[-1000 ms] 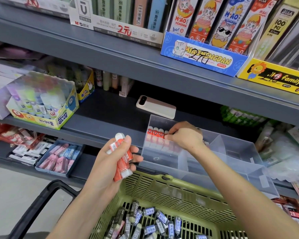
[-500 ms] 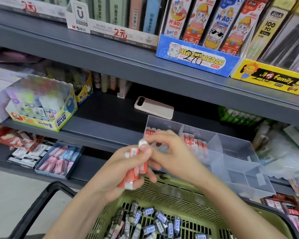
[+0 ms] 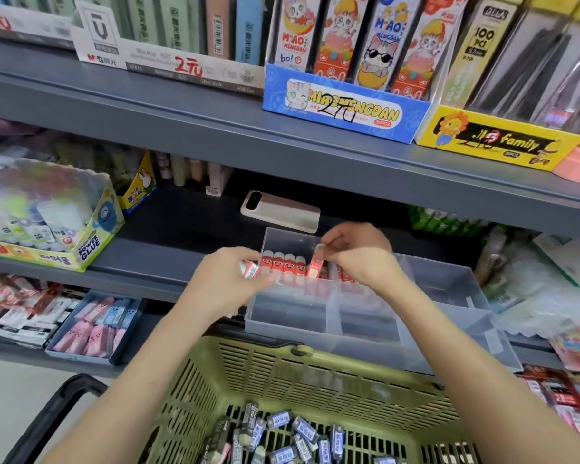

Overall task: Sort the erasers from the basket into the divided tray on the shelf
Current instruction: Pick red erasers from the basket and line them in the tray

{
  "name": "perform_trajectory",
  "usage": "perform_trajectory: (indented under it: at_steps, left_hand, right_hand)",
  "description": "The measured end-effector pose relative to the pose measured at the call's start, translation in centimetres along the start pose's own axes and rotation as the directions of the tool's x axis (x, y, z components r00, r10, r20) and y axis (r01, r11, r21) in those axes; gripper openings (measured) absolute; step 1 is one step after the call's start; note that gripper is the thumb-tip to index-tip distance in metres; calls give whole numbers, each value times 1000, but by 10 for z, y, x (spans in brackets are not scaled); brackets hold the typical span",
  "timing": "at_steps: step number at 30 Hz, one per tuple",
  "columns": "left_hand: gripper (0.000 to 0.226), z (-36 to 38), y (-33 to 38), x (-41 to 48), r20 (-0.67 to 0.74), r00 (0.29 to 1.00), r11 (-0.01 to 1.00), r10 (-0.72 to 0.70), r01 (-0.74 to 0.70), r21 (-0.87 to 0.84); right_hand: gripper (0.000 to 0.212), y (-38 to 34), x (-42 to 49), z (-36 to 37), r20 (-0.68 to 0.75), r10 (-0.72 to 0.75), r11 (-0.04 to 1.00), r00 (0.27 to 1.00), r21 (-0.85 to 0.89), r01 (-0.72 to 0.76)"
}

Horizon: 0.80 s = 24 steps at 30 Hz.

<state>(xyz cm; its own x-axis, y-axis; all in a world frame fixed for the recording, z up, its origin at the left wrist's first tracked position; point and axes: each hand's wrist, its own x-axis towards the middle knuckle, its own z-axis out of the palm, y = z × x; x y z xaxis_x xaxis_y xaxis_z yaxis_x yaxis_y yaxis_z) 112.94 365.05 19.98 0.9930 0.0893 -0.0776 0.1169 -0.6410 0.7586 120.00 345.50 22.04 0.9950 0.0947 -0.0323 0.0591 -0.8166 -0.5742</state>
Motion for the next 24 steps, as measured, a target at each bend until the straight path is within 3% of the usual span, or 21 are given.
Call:
perform_trajectory:
  at_steps: [2, 6, 10, 12, 15, 17, 19, 20, 22, 24]
  left_hand:
    - [43, 1, -1, 3, 34, 999, 998, -11, 13, -66]
    - [37, 1, -4, 1, 36, 999, 981, 12, -5, -195]
    - [43, 0, -3, 0, 71, 996, 976, 57, -41, -213]
    - [38, -1, -3, 0, 104, 993, 974, 60, -36, -224]
    - [19, -3, -6, 3, 65, 998, 954, -3, 22, -300]
    - [33, -5, -6, 4, 14, 997, 899, -71, 70, -432]
    - [54, -9, -1, 3, 36, 991, 789, -132, 126, -601]
    - [59, -11, 2, 2, 71, 984, 700, -163, 166, -694]
    - [55, -12, 10, 1, 162, 966, 426, -202, 236, -873]
    - [43, -10, 19, 0, 215, 953, 134, -215, 247, -960]
  right_hand:
    - [15, -1, 2, 6, 57, -17, 994, 998, -109, 24]
    - [16, 2, 3, 10, 58, -42, 985, 997, -165, 51]
    - [22, 5, 3, 20, 39, -147, 876, 988, -459, 148]
    - [21, 4, 6, 23, 75, -165, 842, 983, -508, 180]
    - [27, 4, 8, 21, 77, -166, 835, 983, -519, 182]
    - [28, 3, -1, 18, -26, -224, 810, 974, -561, 171]
    - [25, -4, -18, 17, -183, -313, 880, 932, -425, 213]
    - [22, -10, -28, 16, -206, -314, 937, 927, -223, 267]
    - [21, -30, -51, 17, -118, -307, 917, 944, 229, 326]
    - [29, -45, -71, 22, -89, -284, 888, 955, 350, 297]
